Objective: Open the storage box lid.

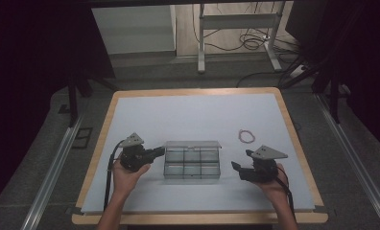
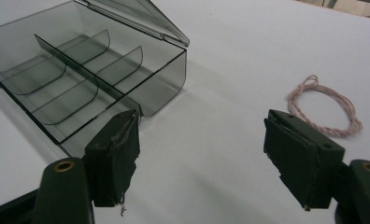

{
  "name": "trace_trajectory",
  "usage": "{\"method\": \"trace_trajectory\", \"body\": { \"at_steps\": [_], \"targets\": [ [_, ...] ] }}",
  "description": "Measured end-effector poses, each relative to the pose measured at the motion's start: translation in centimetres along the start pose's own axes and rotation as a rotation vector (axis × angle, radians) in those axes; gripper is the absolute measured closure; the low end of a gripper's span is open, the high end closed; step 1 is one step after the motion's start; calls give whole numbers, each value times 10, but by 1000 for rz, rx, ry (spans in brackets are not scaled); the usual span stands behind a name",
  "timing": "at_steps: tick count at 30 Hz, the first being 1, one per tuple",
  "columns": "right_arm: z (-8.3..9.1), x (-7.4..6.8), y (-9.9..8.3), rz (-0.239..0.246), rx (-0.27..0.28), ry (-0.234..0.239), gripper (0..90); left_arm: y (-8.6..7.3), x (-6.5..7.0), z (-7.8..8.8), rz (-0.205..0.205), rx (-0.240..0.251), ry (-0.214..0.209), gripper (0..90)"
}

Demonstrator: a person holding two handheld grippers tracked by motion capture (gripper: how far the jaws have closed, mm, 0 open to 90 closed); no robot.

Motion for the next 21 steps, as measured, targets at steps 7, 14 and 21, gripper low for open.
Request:
{"method": "trace_trajectory", "body": {
  "at_steps": [7, 14, 21],
  "targets": [
    [-2, -2, 5, -4, 25, 14, 270, 4, -1, 0, -4, 20, -5, 900],
    [-6, -3, 10, 1, 29, 22, 279, 8, 0, -3, -22, 24, -11, 900],
    [-5, -4, 18, 9, 34, 22, 281, 9, -2, -6, -17, 31, -13, 900]
  ]
}}
Point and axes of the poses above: each handheld gripper's, and its own axes: z roughly backward along the jaws, y roughly out of its top, x roughly to its right, the point moved 2 cm from there along -z, roughly forward along the jaws, and after that the axes turned 9 degrees about y, right-handed, at the moved point
